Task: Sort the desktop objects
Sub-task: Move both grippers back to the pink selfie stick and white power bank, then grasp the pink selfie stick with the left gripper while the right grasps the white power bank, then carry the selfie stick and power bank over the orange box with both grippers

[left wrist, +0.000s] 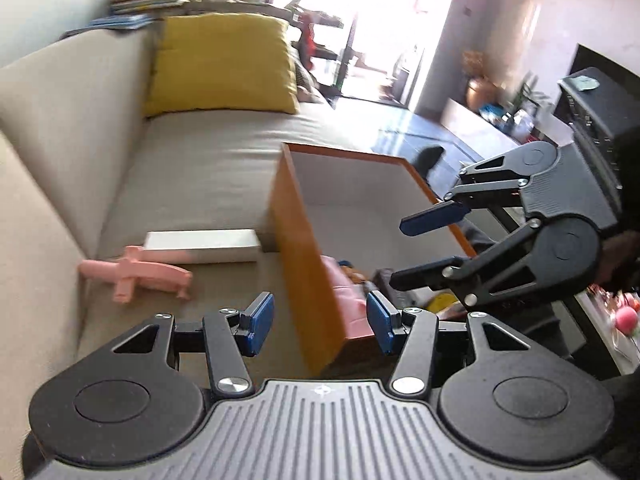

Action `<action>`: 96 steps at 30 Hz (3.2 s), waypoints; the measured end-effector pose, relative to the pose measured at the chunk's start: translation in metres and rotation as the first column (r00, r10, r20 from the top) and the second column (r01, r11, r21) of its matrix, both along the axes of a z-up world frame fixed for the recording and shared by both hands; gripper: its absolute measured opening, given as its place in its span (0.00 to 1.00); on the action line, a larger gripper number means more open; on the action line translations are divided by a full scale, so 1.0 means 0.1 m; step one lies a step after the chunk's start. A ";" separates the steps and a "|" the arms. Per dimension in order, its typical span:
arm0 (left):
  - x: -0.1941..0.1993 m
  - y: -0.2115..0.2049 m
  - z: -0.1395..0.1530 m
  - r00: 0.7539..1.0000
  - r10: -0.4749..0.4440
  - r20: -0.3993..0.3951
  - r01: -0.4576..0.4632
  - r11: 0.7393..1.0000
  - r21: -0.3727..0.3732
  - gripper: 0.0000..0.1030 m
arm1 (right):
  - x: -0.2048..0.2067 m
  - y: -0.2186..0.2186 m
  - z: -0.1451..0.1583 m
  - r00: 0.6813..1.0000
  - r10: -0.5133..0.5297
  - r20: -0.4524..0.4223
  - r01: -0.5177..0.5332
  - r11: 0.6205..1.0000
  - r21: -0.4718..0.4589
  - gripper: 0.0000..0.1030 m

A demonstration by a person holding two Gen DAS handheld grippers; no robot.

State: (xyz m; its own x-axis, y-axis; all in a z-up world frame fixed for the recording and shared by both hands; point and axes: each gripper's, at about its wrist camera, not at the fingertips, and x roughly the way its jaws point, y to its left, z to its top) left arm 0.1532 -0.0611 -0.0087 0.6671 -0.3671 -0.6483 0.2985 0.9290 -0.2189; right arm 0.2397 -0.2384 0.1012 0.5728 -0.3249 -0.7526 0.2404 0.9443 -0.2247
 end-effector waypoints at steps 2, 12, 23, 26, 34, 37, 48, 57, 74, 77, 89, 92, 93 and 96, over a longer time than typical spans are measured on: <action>-0.03 0.11 0.00 0.999 0.032 0.011 -0.032 0.999 -0.003 0.59 | 0.12 0.07 0.04 1.000 0.024 0.012 -0.024 1.000 -0.008 0.53; -0.04 0.63 -0.12 0.986 0.164 0.038 -0.166 0.986 0.033 0.59 | 0.65 0.18 0.07 0.995 0.061 0.081 -0.057 0.997 -0.051 0.67; 0.24 1.06 -0.33 0.981 0.195 -0.023 -0.195 0.981 -0.009 0.59 | 1.24 -0.17 -0.19 0.997 0.011 -0.071 -0.015 0.998 -0.057 0.69; 0.37 1.11 -0.43 0.981 0.187 -0.060 -0.188 0.982 -0.005 0.59 | 1.40 -0.31 -0.32 0.990 0.008 -0.141 -0.013 0.999 -0.034 0.66; 0.82 1.19 -0.64 0.978 0.172 -0.122 -0.169 0.985 0.039 0.59 | 1.84 -0.70 -0.63 0.962 0.025 -0.272 -0.028 1.000 -0.009 0.56; 1.04 1.25 -0.71 0.968 0.202 -0.148 -0.199 0.979 0.032 0.59 | 2.00 -0.83 -0.73 0.950 0.053 -0.308 -0.057 0.998 -0.004 0.55; 1.60 1.31 -1.07 0.936 0.238 -0.259 -0.250 0.968 -0.012 0.59 | 2.29 -1.00 -1.14 0.883 0.205 -0.422 -0.220 0.975 0.013 0.47; 1.82 1.35 -1.25 0.894 0.311 -0.324 -0.326 0.945 0.007 0.61 | 2.40 -1.12 -1.27 0.866 0.226 -0.446 -0.266 0.963 -0.029 0.51; 1.53 1.25 -1.21 0.911 0.317 -0.265 -0.316 0.947 0.047 0.40 | 2.18 -1.23 -0.81 0.930 0.213 -0.300 -0.200 0.977 0.076 0.28; 1.39 1.28 -1.12 0.913 0.323 -0.249 -0.327 0.945 0.027 0.32 | 2.10 -1.20 -0.68 0.941 0.208 -0.267 -0.181 0.976 0.121 0.28; 0.92 1.18 -0.70 0.932 0.329 -0.154 -0.325 0.944 0.053 0.32 | 1.56 -0.89 -0.01 0.979 0.164 -0.122 -0.145 0.978 0.153 0.28; 0.78 1.14 -0.50 0.938 0.329 -0.113 -0.325 0.944 0.048 0.32 | 1.35 -0.80 0.24 0.985 0.160 -0.068 -0.150 0.979 0.140 0.28; 0.74 1.11 -0.43 0.940 0.326 -0.096 -0.323 0.945 0.046 0.32 | 1.26 -0.78 0.34 0.986 0.156 -0.050 -0.148 0.980 0.136 0.28; 0.63 1.01 -0.19 0.951 0.307 -0.042 -0.306 0.951 0.040 0.32 | 0.99 -0.79 0.60 0.991 0.135 -0.005 -0.133 0.984 0.115 0.28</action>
